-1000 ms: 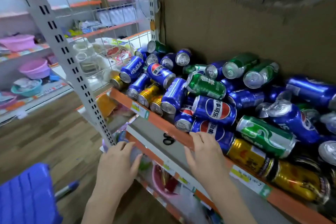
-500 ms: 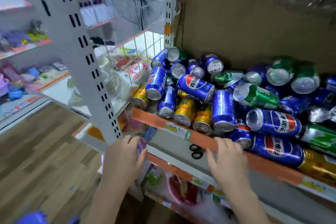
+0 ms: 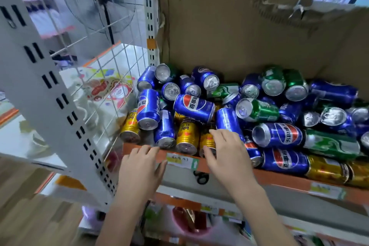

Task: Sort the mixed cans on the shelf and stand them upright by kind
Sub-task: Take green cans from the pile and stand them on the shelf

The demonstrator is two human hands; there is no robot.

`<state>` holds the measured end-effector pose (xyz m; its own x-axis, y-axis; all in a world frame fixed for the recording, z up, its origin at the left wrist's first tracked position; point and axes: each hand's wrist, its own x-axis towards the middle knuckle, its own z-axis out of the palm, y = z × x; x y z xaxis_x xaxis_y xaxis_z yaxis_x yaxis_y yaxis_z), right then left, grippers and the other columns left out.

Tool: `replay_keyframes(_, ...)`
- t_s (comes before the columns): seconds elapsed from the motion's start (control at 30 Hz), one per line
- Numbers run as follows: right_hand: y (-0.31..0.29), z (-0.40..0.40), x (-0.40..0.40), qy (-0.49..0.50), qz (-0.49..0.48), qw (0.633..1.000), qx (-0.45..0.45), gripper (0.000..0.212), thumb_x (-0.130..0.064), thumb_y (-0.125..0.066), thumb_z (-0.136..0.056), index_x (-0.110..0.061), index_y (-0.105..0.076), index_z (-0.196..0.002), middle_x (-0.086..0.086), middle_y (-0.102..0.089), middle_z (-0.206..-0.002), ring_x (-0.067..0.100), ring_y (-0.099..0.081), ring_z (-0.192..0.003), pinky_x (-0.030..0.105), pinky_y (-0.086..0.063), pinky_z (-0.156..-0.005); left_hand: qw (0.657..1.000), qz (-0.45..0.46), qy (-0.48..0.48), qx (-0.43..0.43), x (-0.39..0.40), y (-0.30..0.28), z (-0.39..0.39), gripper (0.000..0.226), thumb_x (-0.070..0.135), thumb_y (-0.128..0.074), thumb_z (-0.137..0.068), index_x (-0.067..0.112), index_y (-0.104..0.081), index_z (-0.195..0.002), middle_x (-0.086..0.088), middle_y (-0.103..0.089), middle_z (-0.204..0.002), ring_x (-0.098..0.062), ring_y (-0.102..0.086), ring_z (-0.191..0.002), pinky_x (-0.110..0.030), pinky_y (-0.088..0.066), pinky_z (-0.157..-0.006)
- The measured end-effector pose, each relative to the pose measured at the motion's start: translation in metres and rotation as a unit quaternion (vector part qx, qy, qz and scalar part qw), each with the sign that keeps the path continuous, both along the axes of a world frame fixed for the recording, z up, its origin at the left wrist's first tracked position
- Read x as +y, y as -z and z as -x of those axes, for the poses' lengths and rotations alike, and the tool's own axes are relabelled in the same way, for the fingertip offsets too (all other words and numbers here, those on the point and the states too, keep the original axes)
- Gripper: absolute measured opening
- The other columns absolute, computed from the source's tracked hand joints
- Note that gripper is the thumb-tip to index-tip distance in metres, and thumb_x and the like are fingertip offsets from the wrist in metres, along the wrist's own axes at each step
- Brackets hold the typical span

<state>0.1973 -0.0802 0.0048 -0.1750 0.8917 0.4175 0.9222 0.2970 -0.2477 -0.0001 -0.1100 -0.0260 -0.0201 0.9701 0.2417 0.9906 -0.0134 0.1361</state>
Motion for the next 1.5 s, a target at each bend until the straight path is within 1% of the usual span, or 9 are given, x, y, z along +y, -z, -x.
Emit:
replay_keyframes(0.17, -0.021, 0.019, 0.054, -0.036, -0.063, 0.997, -0.02, 0.035, -0.02, -0.074, -0.072, -0.004, -0.064, -0.102, 0.011, -0.064, -0.095, 0.032, -0.06, -0.087, 0.039, -0.051, -0.073, 0.999, -0.019, -0.027, 0.024, 0.022, -0.024, 0.014, 0.028, 0.036, -0.076, -0.068, 0.018, -0.068, -0.087, -0.001, -0.067, -0.081, -0.026, -0.063, -0.071, -0.037, -0.049, -0.058)
replay_keyframes(0.3, -0.031, 0.033, 0.095, -0.068, 0.003, 0.993, -0.098, 0.058, -0.04, -0.057, -0.088, -0.013, -0.04, -0.137, 0.008, -0.045, -0.131, 0.028, -0.041, -0.119, 0.037, -0.036, -0.096, 0.998, -0.004, -0.063, 0.012, 0.028, -0.037, 0.023, 0.033, 0.045, -0.056, -0.086, 0.024, -0.06, -0.111, 0.004, -0.062, -0.11, -0.022, -0.057, -0.1, -0.036, -0.044, -0.08)
replay_keyframes(0.4, -0.032, 0.043, 0.119, -0.07, 0.042, 0.981, -0.178, 0.077, -0.058, -0.054, -0.084, -0.017, -0.025, -0.143, 0.008, -0.039, -0.135, 0.026, -0.039, -0.12, 0.035, -0.035, -0.094, 0.996, 0.001, -0.085, 0.025, 0.032, -0.039, 0.027, 0.041, 0.051, -0.037, -0.094, 0.033, -0.043, -0.13, 0.011, -0.047, -0.129, -0.013, -0.044, -0.119, -0.029, -0.033, -0.094)
replay_keyframes(0.53, -0.02, 0.048, 0.136, -0.059, 0.072, 0.971, -0.22, 0.091, -0.063, -0.058, -0.078, -0.019, -0.014, -0.143, 0.01, -0.04, -0.137, 0.029, -0.044, -0.118, 0.038, -0.038, -0.091, 0.995, 0.024, -0.09, 0.022, 0.034, -0.036, 0.024, 0.044, 0.05, -0.037, -0.094, 0.031, -0.041, -0.133, 0.009, -0.046, -0.131, -0.016, -0.044, -0.119, -0.031, -0.032, -0.096)
replay_keyframes(0.63, -0.017, 0.047, 0.141, -0.066, 0.055, 0.974, -0.21, 0.087, -0.057, -0.061, -0.08, -0.022, -0.013, -0.143, 0.008, -0.041, -0.137, 0.029, -0.046, -0.118, 0.038, -0.038, -0.091, 0.997, -0.006, -0.079, 0.007, 0.042, -0.038, 0.019, 0.04, 0.048, -0.044, -0.092, 0.029, -0.048, -0.127, 0.007, -0.053, -0.124, -0.019, -0.048, -0.114, -0.033, -0.035, -0.093)
replay_keyframes(0.8, -0.019, 0.043, 0.141, -0.084, 0.033, 0.977, -0.191, 0.085, -0.052, -0.065, -0.077, -0.025, -0.019, -0.143, 0.005, -0.045, -0.133, 0.027, -0.049, -0.115, 0.035, -0.039, -0.087, 0.997, -0.018, -0.046, 0.067, 0.081, -0.059, 0.0, 0.04, 0.046, -0.034, -0.096, 0.023, -0.041, -0.128, 0.002, -0.047, -0.125, -0.021, -0.044, -0.115, -0.032, -0.033, -0.092)
replay_keyframes(1.0, -0.022, 0.026, 0.138, -0.114, -0.071, 0.986, -0.1, 0.088, -0.044, -0.087, -0.047, -0.018, -0.049, -0.123, 0.006, -0.064, -0.102, 0.03, -0.062, -0.081, 0.036, -0.049, -0.066, 0.991, 0.051, -0.099, 0.069, 0.139, -0.066, -0.006, 0.047, 0.043, -0.049, -0.092, 0.013, -0.036, -0.126, -0.01, -0.038, -0.132, -0.032, -0.041, -0.119, -0.037, -0.042, -0.085)
replay_keyframes(1.3, -0.037, 0.011, 0.114, -0.117, -0.141, 0.982, -0.052, 0.087, -0.043, -0.086, -0.057, -0.017, -0.041, -0.127, 0.009, -0.062, -0.111, 0.031, -0.06, -0.097, 0.041, -0.049, -0.079, 0.97, 0.15, -0.183, -0.05, 0.181, -0.048, 0.005, 0.077, 0.035, -0.06, -0.083, 0.024, -0.016, -0.144, -0.02, -0.021, -0.141, -0.044, -0.049, -0.112, -0.043, -0.045, -0.085)
replay_keyframes(1.5, -0.042, 0.005, 0.1, -0.112, -0.128, 0.985, -0.013, 0.081, -0.045, -0.08, -0.064, -0.017, -0.041, -0.13, 0.007, -0.059, -0.116, 0.029, -0.058, -0.101, 0.041, -0.047, -0.083, 0.977, 0.055, -0.158, -0.13, 0.167, -0.061, 0.008, 0.057, 0.031, -0.069, -0.077, 0.013, -0.038, -0.121, -0.017, -0.038, -0.125, -0.039, -0.054, -0.101, -0.043, -0.047, -0.079)
